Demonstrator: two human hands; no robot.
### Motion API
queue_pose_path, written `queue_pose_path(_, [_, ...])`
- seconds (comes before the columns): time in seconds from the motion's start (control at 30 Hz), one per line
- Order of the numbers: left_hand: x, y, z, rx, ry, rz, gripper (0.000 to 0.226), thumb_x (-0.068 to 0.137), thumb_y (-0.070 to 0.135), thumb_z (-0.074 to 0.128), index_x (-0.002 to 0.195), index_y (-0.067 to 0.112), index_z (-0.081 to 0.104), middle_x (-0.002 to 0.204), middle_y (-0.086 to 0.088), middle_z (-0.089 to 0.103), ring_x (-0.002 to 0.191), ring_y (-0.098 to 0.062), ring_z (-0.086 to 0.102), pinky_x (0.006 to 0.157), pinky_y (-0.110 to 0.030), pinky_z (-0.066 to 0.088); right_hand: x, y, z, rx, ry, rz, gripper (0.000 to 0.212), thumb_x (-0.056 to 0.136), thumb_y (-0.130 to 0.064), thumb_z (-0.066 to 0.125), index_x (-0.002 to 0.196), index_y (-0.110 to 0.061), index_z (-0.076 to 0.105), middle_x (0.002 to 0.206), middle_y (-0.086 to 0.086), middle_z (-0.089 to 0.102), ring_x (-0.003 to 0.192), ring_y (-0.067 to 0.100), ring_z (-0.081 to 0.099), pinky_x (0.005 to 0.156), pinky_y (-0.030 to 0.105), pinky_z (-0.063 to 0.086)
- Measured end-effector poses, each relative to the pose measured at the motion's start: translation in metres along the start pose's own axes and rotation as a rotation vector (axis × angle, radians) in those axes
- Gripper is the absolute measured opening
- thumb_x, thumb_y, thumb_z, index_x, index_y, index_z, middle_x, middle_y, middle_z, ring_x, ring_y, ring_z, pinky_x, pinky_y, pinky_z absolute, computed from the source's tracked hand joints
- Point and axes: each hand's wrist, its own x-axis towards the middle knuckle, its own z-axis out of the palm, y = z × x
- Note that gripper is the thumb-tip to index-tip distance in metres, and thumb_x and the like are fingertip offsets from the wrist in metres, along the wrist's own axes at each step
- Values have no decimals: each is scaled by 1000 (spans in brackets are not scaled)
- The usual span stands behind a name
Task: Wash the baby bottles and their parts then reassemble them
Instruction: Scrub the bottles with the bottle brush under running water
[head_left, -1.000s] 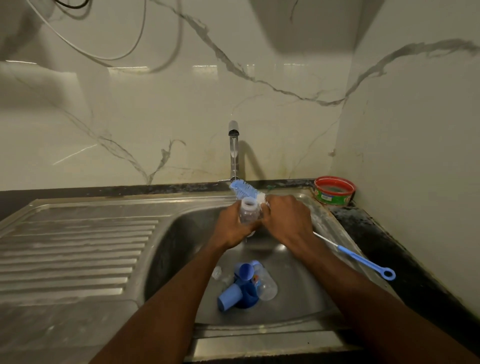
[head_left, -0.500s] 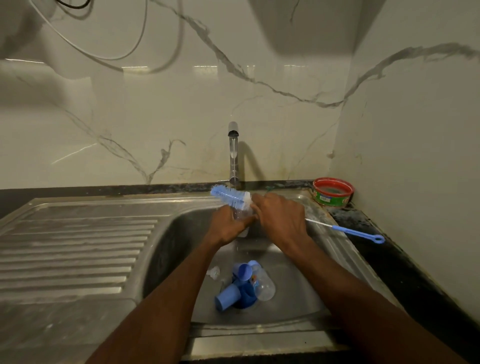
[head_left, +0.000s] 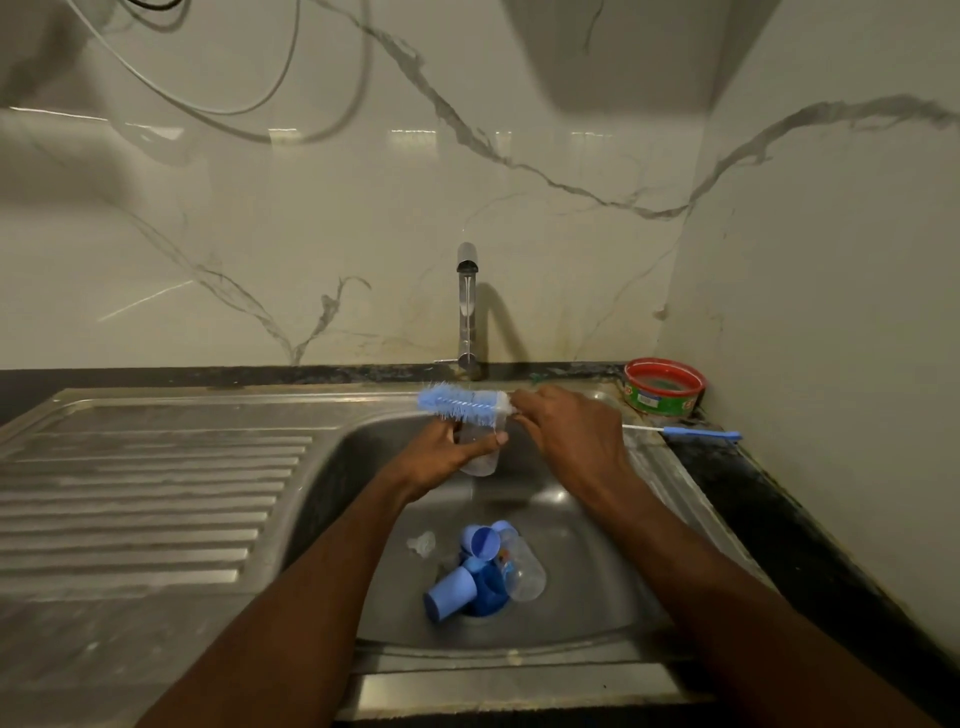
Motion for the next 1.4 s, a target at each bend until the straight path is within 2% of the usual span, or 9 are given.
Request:
queue_pose_path(0.2, [2, 5, -5, -119, 119, 44, 56, 87, 35, 75, 133, 34, 44, 127, 11, 58, 116, -11, 60, 98, -38, 54, -5, 11, -6, 65, 48, 71, 28, 102, -46, 51, 125, -38, 62, 114, -7, 68, 99, 19, 66, 78, 37, 54])
queue_pose_path(0.33, [0, 2, 9, 0, 63, 66, 62, 86, 43, 76, 139, 31, 47, 132, 10, 59, 117, -5, 59, 94, -27, 51, -3, -11, -4, -15, 25, 33, 27, 102, -43, 50, 126, -33, 58, 114, -3, 65, 96, 22, 64, 68, 32, 40])
queue_pose_path(0.5, [-1, 2, 6, 171, 55, 127, 55, 87, 35, 78, 136, 28, 54, 127, 14, 63, 115, -2, 60, 88, -12, 47, 6, -26, -3, -80, 5, 134, 29, 99, -44, 53, 123, -28, 60, 112, 0, 67, 95, 21, 65, 68, 33, 41])
queue_pose_path(0.6, [4, -5, 1, 262, 57, 151, 65, 80, 36, 84, 138, 31, 55, 134, 10, 62, 120, -7, 59, 100, -25, 48, 7, -13, -7, -67, -25, 203, 28, 98, -43, 54, 119, -27, 64, 108, 1, 70, 93, 22, 67, 70, 32, 43])
queue_pose_path(0.7, [5, -2, -3, 136, 128, 123, 56, 83, 36, 81, 131, 41, 54, 130, 14, 62, 119, -7, 60, 96, -29, 52, -1, 2, -10, 3, 32, 197, 34, 95, -49, 52, 120, -30, 65, 104, 0, 72, 91, 24, 68, 74, 36, 51])
queue_pose_path(0.8, [7, 0, -8, -58, 178, 121, 55, 86, 39, 76, 135, 32, 54, 128, 8, 66, 117, -12, 65, 97, -38, 56, -8, 5, -8, 23, -22, 236, 34, 95, -49, 52, 117, -27, 65, 101, 0, 72, 88, 23, 67, 70, 33, 49])
queue_pose_path(1.07, [1, 7, 16, -11, -8, 92, 56, 90, 42, 74, 140, 29, 52, 132, 6, 66, 119, -12, 65, 103, -46, 53, 2, -16, -5, 76, -20, 258, 26, 101, -35, 47, 115, -17, 59, 106, 8, 69, 90, 28, 65, 65, 33, 39])
queue_pose_path(1.27, [8, -4, 4, 358, 311, 104, 69, 79, 35, 86, 132, 21, 44, 133, -1, 59, 117, -15, 58, 91, -28, 50, -6, 8, -7, -26, -24, 230, 24, 95, -39, 54, 112, -24, 63, 100, 4, 70, 86, 25, 67, 64, 33, 44])
queue_pose_path(1.4, [15, -10, 4, 290, 427, -58, 60, 82, 33, 83, 130, 17, 51, 127, -5, 61, 107, -17, 58, 80, -26, 50, -8, 25, -9, -23, 31, 324, 24, 96, -41, 53, 109, -24, 64, 100, 4, 70, 85, 26, 67, 65, 35, 48])
